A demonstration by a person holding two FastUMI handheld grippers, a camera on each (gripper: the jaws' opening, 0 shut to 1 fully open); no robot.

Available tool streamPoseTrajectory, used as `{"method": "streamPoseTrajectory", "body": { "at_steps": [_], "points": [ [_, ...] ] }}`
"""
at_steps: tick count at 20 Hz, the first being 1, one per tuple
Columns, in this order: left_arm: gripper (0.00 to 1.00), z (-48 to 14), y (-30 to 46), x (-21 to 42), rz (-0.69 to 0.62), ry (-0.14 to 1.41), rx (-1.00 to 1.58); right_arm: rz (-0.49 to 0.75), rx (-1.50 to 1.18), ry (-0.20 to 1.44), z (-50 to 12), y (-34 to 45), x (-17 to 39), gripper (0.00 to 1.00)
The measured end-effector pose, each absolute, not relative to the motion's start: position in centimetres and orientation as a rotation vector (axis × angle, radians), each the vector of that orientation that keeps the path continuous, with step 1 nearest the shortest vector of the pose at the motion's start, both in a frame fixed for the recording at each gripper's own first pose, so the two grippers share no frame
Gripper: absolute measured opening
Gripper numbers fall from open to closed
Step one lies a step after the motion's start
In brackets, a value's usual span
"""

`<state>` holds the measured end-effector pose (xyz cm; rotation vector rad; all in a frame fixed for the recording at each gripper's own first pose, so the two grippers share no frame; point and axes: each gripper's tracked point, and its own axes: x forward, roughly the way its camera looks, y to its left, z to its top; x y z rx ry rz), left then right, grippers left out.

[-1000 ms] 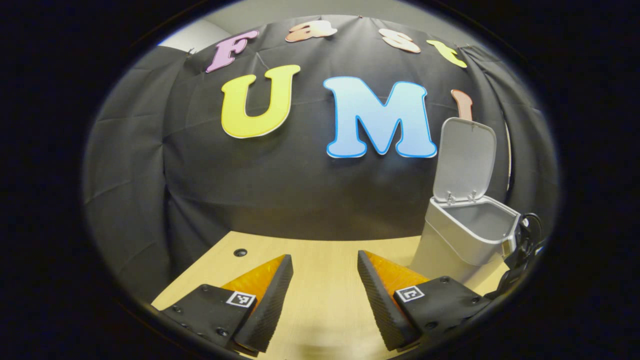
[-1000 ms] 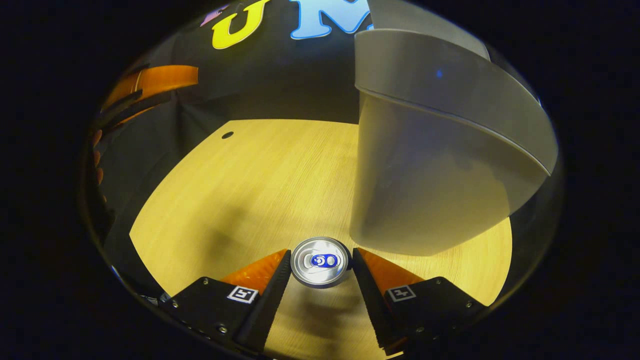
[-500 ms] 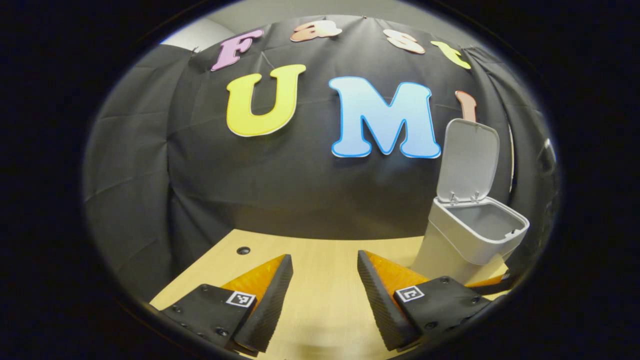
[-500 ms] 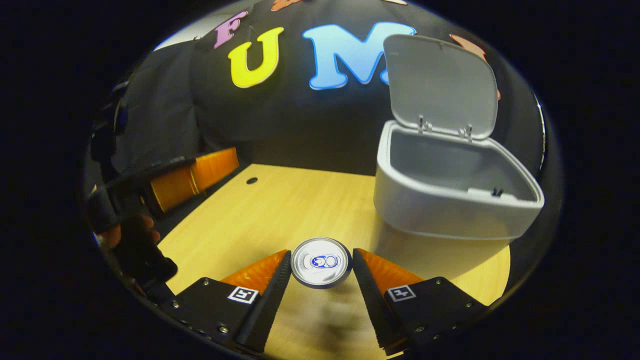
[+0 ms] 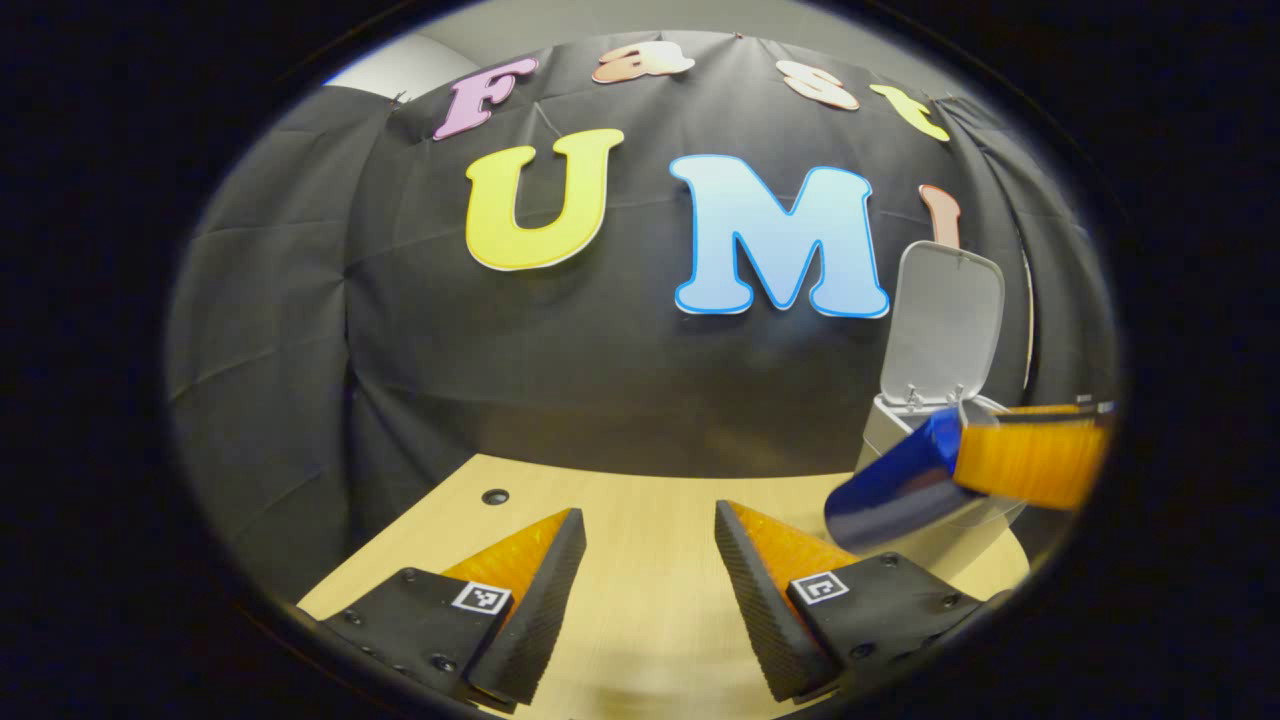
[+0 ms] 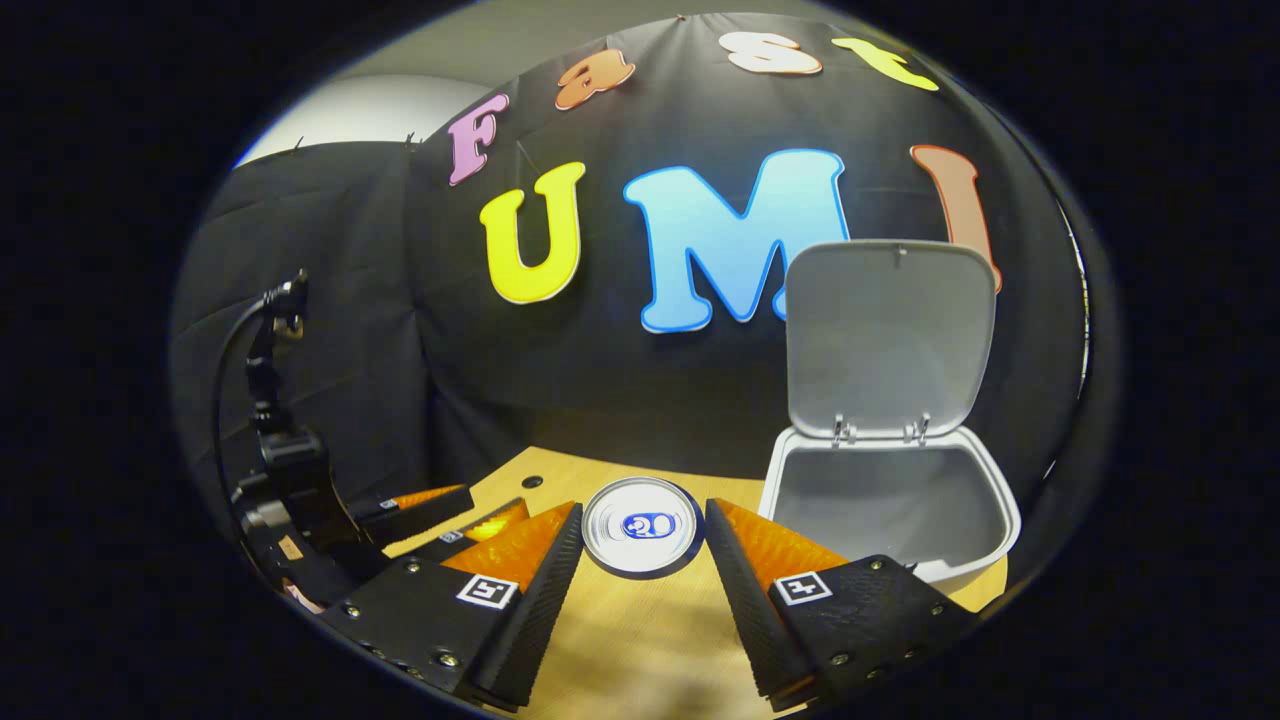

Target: Press the lid of the desktop garbage bin to open it, pick up the crumpled paper on the desktop and throw it into the bin, then pick up the pop can on the desktop and drop it into the bin, and finally close the garbage bin lid.

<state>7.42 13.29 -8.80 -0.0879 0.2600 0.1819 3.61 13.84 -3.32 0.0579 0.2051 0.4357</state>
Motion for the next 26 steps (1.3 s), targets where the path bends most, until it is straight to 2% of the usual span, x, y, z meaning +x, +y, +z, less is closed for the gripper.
{"method": "streamPoseTrajectory", "body": {
  "at_steps": [1,7,8,9,15,26],
  "points": [
    [0.86,-8.8,13.2,7.5,0.18,0.26,-0.089,0.421,0.061,0.182,-2.4,13.3,4.0,0.78],
    [0.86,-8.9,12.5,7.8,0.167,0.262,-0.095,0.293,0.073,0.083,1.3,8.1,5.4,0.78],
    [0.87,-8.9,12.4,7.8,0.165,0.264,-0.096,0.269,0.071,0.077,1.5,7.1,5.7,0.74],
    [0.87,-9.0,12.2,7.9,0.161,0.265,-0.096,0.246,0.067,0.075,1.5,6.2,5.8,0.78],
    [0.86,-9.0,11.6,8.1,0.15,0.269,-0.092,0.148,0.035,0.098,0.2,2.0,6.6,0.78],
    [0.87,-9.7,11.6,7.9,0.154,0.29,-0.091,0.085,0.039,0.231,-5.6,-1.2,7.8,0.78]
  ]
}}
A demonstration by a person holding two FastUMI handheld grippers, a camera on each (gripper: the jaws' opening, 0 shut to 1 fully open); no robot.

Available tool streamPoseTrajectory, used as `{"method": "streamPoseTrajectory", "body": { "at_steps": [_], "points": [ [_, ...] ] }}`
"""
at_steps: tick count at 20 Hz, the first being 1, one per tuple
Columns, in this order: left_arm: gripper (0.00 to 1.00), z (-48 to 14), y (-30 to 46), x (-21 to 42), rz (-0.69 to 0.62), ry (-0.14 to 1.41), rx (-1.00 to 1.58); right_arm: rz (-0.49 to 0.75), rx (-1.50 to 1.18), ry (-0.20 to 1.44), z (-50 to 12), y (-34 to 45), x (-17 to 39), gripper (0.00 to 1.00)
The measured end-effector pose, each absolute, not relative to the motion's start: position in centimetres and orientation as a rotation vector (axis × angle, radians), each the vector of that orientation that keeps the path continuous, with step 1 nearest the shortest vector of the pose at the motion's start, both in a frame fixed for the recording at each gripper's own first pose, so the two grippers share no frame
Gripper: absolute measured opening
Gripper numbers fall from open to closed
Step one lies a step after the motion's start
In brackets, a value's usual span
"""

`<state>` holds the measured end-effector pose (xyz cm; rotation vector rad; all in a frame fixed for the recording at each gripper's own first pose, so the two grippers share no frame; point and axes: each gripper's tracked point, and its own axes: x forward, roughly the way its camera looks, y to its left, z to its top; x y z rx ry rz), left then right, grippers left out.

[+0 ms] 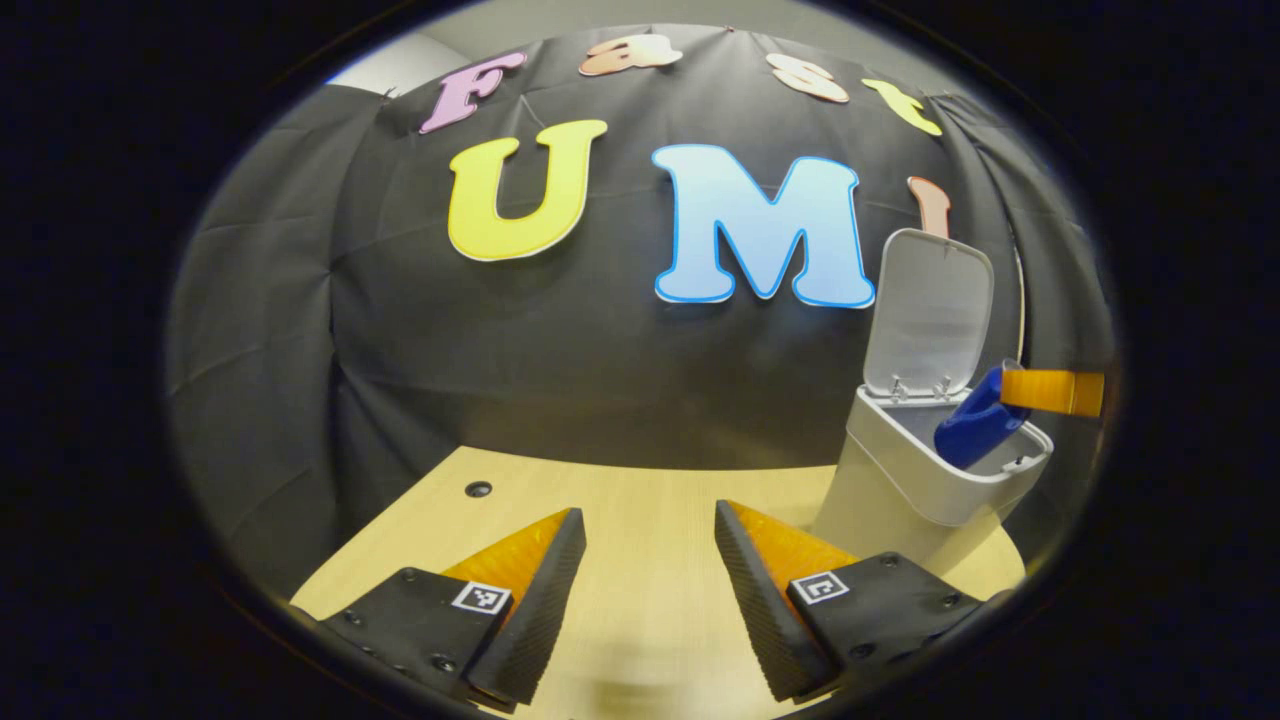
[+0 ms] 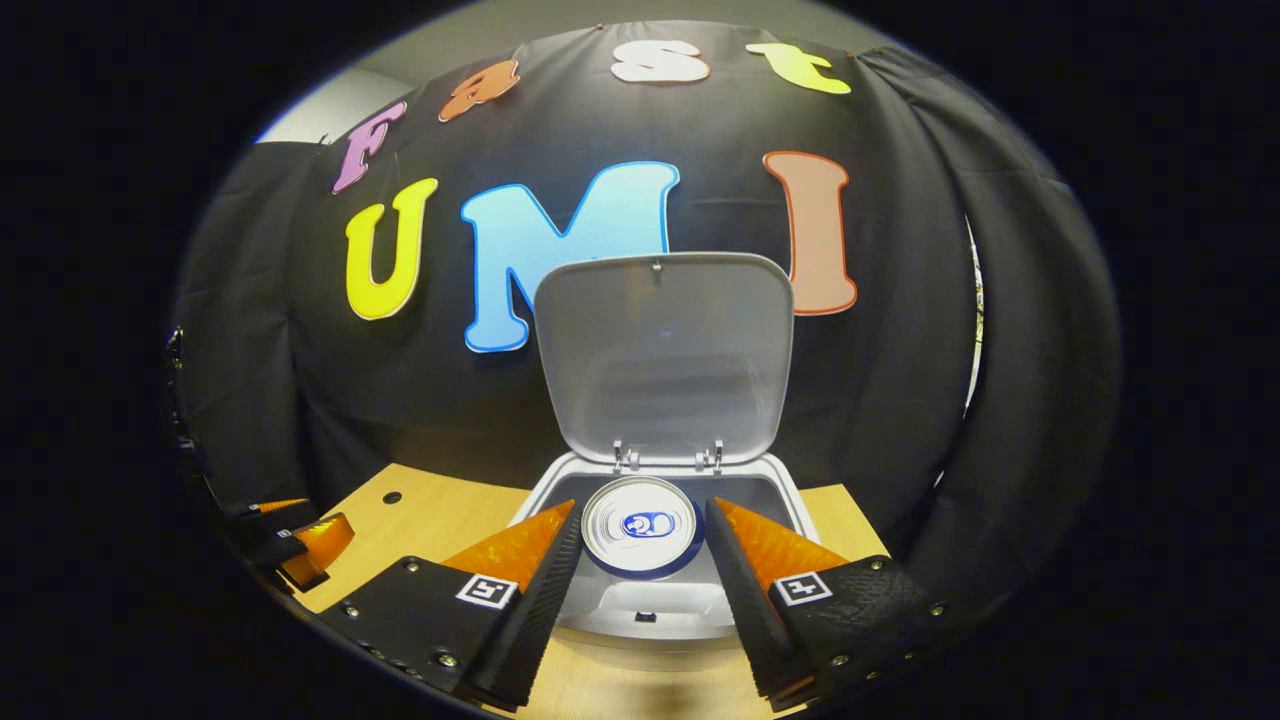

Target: Press the lid of the desktop garbage bin to open it, pick up the crumpled paper on the desktop and throw it into the bin, then pick up the pop can on the desktop and drop it into the bin, and finally close the garbage bin lid.

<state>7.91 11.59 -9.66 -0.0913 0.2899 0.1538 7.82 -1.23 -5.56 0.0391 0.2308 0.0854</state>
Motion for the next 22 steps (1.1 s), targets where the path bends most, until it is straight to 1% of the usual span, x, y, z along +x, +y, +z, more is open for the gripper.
{"method": "streamPoseTrajectory", "body": {
  "at_steps": [2,3,4,5,7,8,9,10,11,12,22],
  "points": [
    [0.87,-9.7,11.7,7.9,0.155,0.292,-0.089,0.072,0.05,0.254,-6.5,-1.8,7.9,0.78],
    [0.79,-9.8,11.7,8.0,0.156,0.293,-0.087,0.064,0.053,0.264,-6.9,-2.1,8.1,0.78],
    [0.79,-9.8,11.6,8.0,0.155,0.294,-0.088,0.057,0.057,0.275,-7.3,-2.3,8.1,0.78],
    [0.87,-9.8,11.6,8.1,0.154,0.296,-0.088,0.047,0.061,0.287,-7.8,-2.7,8.2,0.78],
    [0.86,-9.9,11.5,8.1,0.153,0.299,-0.09,0.024,0.071,0.317,-8.9,-3.4,8.4,0.78],
    [0.79,-10.0,11.4,8.1,0.152,0.301,-0.091,0.015,0.08,0.333,-9.4,-3.7,8.4,0.78],
    [0.94,-10.2,11.4,8.1,0.152,0.304,-0.091,0.009,0.09,0.347,-10.0,-3.9,8.5,0.75],
    [0.86,-10.2,11.4,8.1,0.153,0.306,-0.091,0.012,0.088,0.331,-9.5,-3.9,8.6,0.75],
    [0.87,-10.3,11.5,8.0,0.154,0.308,-0.093,0.004,0.082,0.336,-10.0,-4.1,8.9,0.78],
    [0.94,-10.4,11.5,8.0,0.156,0.31,-0.096,0.008,0.081,0.337,-10.1,-4.0,8.9,0.78],
    [0.94,-10.9,11.7,7.5,0.165,0.324,-0.106,0.009,0.03,0.342,-10.4,-3.4,9.2,0.78]
  ]
}}
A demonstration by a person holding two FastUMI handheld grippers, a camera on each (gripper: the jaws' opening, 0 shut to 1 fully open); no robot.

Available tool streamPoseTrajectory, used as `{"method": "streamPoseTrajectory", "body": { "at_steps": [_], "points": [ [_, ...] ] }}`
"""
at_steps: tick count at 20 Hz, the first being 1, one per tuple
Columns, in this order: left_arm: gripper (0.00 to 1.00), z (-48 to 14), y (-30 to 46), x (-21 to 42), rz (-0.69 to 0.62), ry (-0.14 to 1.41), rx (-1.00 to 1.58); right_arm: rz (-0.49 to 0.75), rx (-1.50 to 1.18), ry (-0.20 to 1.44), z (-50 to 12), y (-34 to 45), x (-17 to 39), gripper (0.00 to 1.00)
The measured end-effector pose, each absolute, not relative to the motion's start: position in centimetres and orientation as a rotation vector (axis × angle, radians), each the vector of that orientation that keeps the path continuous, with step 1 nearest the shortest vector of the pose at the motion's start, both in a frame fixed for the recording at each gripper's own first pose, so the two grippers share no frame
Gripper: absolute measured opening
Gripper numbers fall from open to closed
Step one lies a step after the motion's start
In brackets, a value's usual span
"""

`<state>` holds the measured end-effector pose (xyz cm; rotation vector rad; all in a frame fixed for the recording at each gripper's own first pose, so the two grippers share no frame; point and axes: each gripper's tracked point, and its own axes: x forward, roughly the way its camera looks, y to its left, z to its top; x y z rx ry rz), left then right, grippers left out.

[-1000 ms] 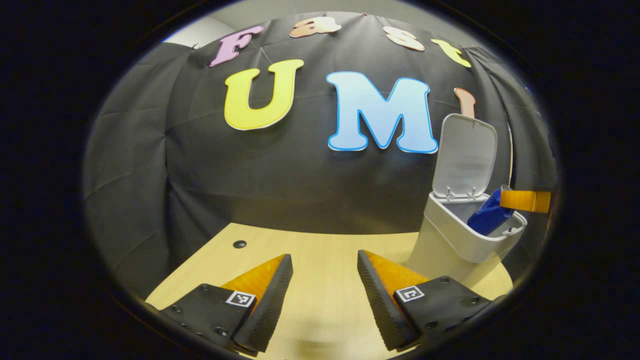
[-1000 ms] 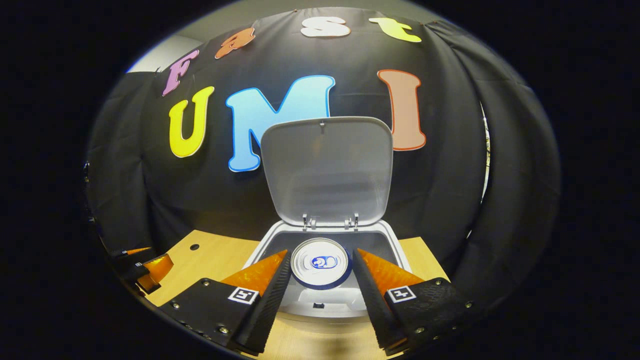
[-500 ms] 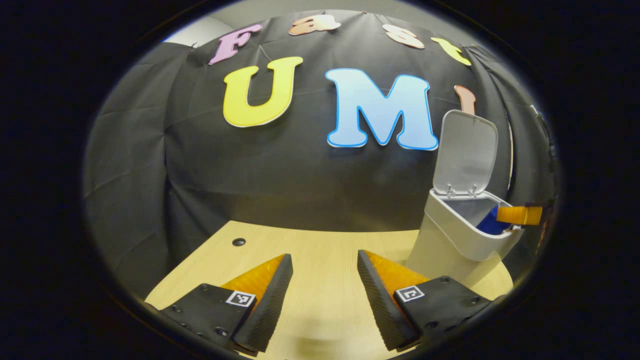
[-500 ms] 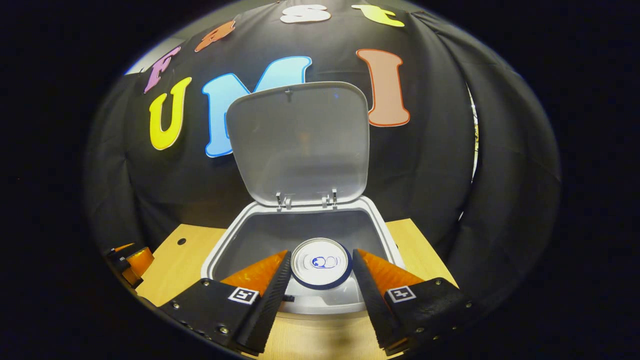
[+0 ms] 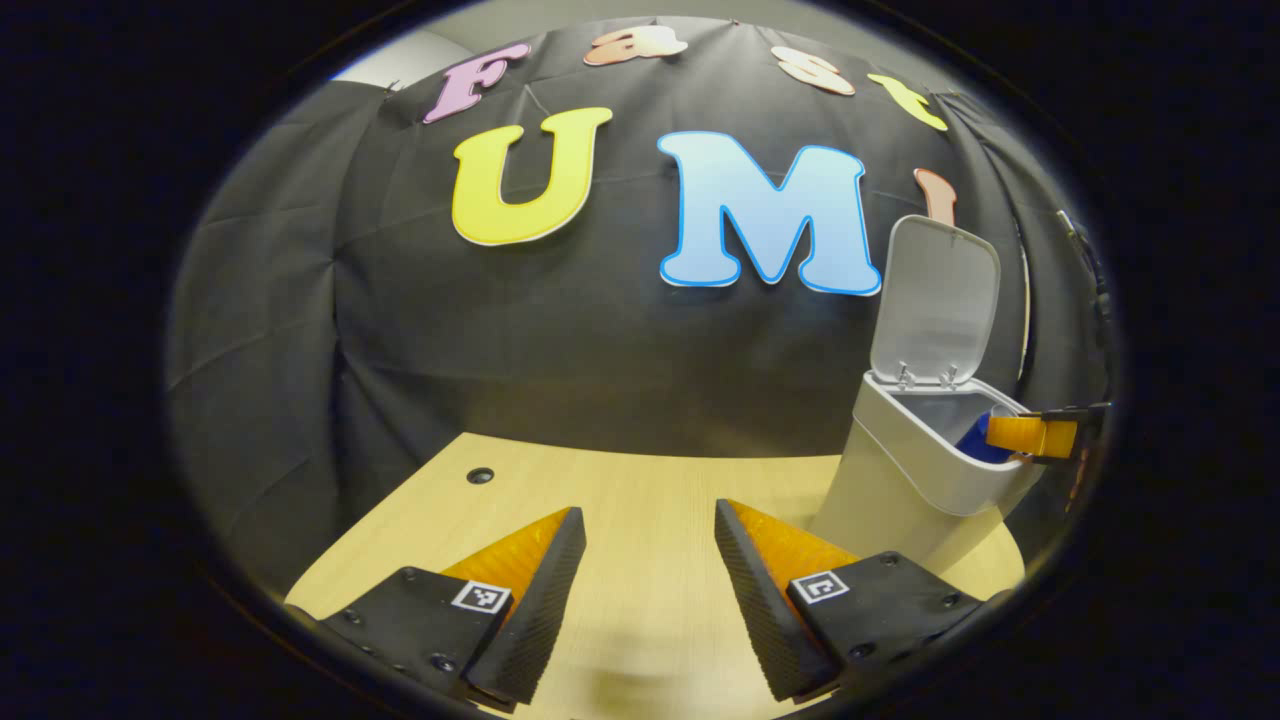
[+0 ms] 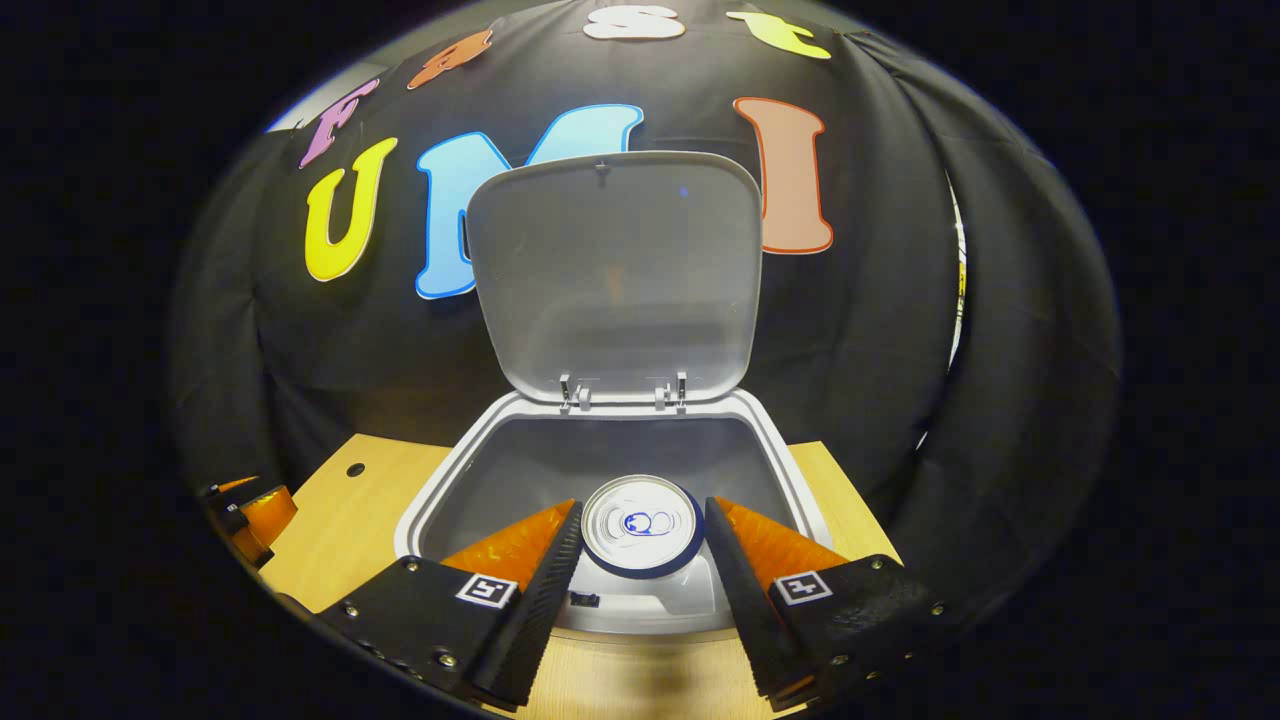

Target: Press the lid of the desktop garbage bin to open it, pick up the crumpled paper on the desktop and throw it into the bin, then pick up the pop can on the desktop and drop it into the bin, and finally close the garbage bin lid.

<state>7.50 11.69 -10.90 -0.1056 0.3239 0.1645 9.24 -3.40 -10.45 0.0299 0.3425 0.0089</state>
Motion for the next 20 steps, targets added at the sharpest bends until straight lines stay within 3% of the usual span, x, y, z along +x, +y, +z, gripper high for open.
{"method": "streamPoseTrajectory", "body": {
  "at_steps": [4,5,6,11,12,13,16,17,19,20],
  "points": [
    [0.94,-11.0,11.7,7.42,0.167,0.324,-0.112,0.006,0.022,0.343,-10.46,-3.39,9.2,0.79],
    [0.87,-10.98,11.73,7.47,0.167,0.323,-0.112,0.005,0.022,0.343,-10.53,-3.4,9.21,0.79],
    [0.86,-10.95,11.75,7.43,0.168,0.323,-0.112,0.005,0.022,0.343,-10.53,-3.4,9.25,0.79],
    [0.86,-11.04,11.93,7.18,0.172,0.325,-0.118,0.004,0.024,0.34,-10.52,-3.42,9.17,0.79],
    [0.94,-11.03,11.94,7.17,0.173,0.326,-0.119,0.004,0.022,0.339,-10.52,-3.37,9.17,0.8],
    [0.94,-11.05,11.96,7.17,0.174,0.326,-0.12,0.005,0.02,0.339,-10.57,-3.36,9.14,0.79],
    [0.86,-11.1,11.95,7.17,0.174,0.327,-0.12,0.006,0.014,0.338,-10.56,-3.33,9.1,0.79],
    [0.94,-11.13,11.95,7.09,0.174,0.327,-0.12,0.007,0.014,0.338,-10.6,-3.33,9.08,0.79],
    [0.94,-11.14,11.97,7.01,0.174,0.327,-0.122,0.009,0.014,0.337,-10.59,-3.3,9.06,0.8],
    [0.86,-11.15,11.9,7.02,0.173,0.328,-0.124,0.01,0.015,0.336,-10.59,-3.29,9.08,0.8]
  ]
}}
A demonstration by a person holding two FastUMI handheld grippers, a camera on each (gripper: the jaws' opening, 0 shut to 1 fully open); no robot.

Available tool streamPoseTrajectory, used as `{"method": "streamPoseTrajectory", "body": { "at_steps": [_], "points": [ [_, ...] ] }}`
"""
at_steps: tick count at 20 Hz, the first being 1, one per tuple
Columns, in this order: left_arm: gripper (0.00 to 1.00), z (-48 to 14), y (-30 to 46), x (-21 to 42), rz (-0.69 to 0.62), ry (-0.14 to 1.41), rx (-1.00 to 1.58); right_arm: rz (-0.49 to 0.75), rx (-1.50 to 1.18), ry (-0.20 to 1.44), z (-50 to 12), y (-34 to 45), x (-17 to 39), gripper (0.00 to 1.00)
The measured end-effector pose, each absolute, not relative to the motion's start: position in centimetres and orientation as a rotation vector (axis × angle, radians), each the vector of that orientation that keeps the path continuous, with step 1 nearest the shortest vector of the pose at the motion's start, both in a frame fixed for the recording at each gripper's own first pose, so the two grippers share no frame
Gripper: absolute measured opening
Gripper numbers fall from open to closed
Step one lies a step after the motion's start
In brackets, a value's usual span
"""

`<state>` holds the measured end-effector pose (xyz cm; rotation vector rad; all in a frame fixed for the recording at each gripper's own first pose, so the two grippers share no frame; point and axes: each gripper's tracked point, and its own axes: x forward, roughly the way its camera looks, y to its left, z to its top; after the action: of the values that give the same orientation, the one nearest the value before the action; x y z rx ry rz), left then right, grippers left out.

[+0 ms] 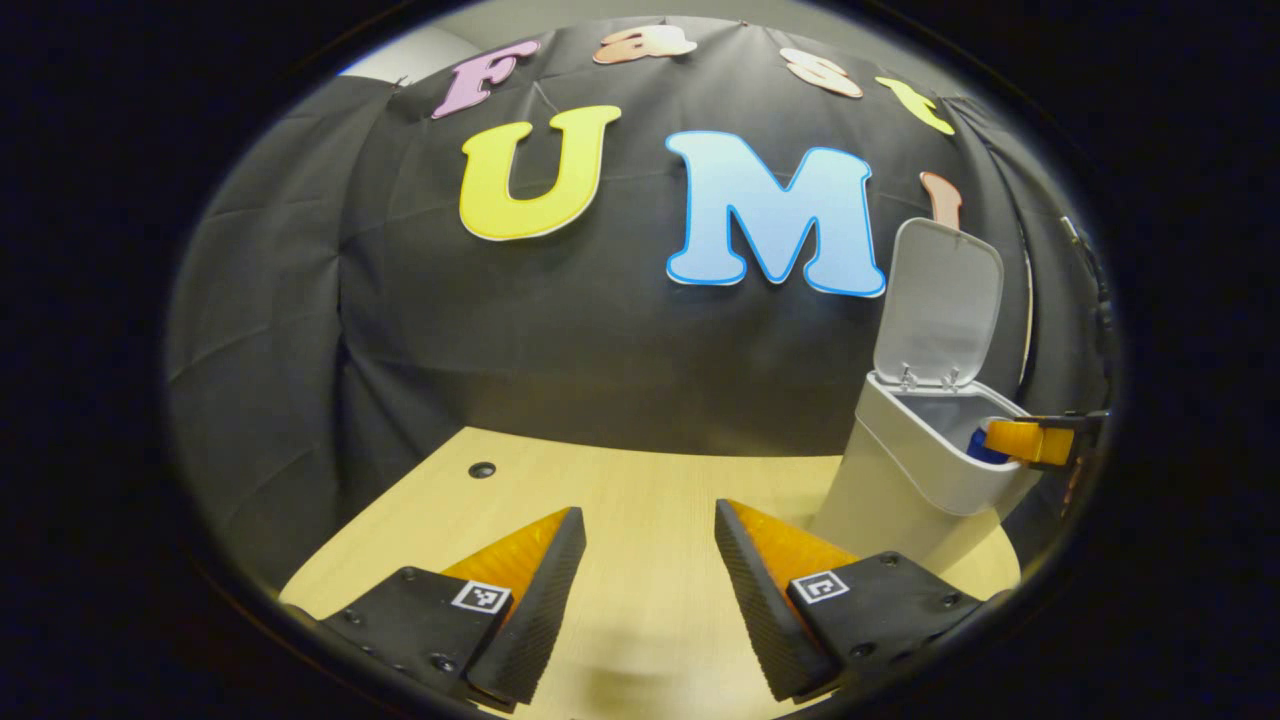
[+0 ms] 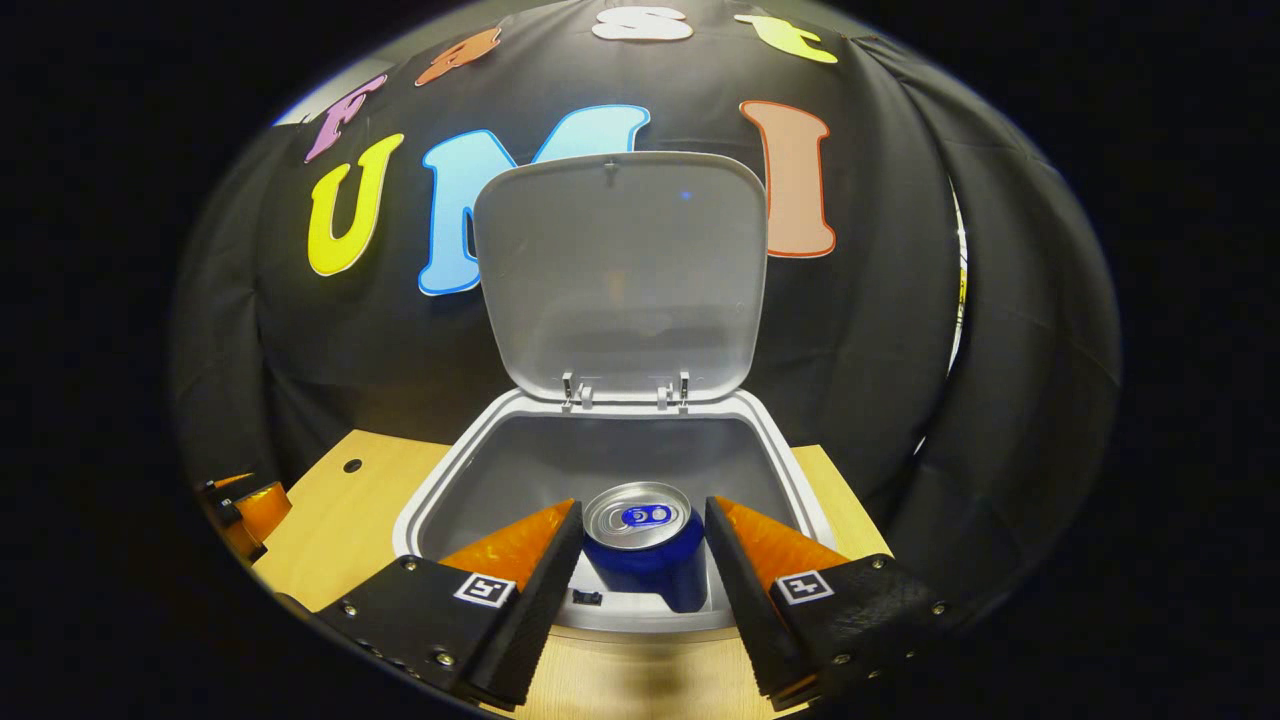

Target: Press the lid of the desktop garbage bin to open it, pick up the crumpled paper on the desktop and throw it into the bin, then pick up the pop can on the desktop and drop it into the bin, and finally close the garbage bin lid.

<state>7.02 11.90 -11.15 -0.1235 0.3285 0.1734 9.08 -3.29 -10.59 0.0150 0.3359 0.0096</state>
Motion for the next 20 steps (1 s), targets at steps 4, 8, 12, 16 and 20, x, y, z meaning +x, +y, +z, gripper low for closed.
{"method": "streamPoseTrajectory", "body": {
  "at_steps": [4,8,12,16,20],
  "points": [
    [0.86,-11.18,11.91,7.06,0.174,0.33,-0.121,0.011,0.015,0.334,-10.59,-3.27,9.11,0.8],
    [0.86,-11.21,11.92,7.01,0.173,0.33,-0.119,0.009,0.009,0.333,-10.62,-3.31,9.08,0.8],
    [0.87,-11.27,11.94,7.03,0.176,0.332,-0.121,0.009,0.005,0.33,-10.65,-3.29,9.1,0.8],
    [0.94,-11.35,12.05,6.97,0.18,0.333,-0.125,0.008,-0.007,0.328,-10.71,-3.28,9.06,0.8],
    [0.87,-11.46,12.11,6.88,0.182,0.334,-0.125,0.006,-0.015,0.326,-10.74,-3.25,9.05,0.8]
  ]
}}
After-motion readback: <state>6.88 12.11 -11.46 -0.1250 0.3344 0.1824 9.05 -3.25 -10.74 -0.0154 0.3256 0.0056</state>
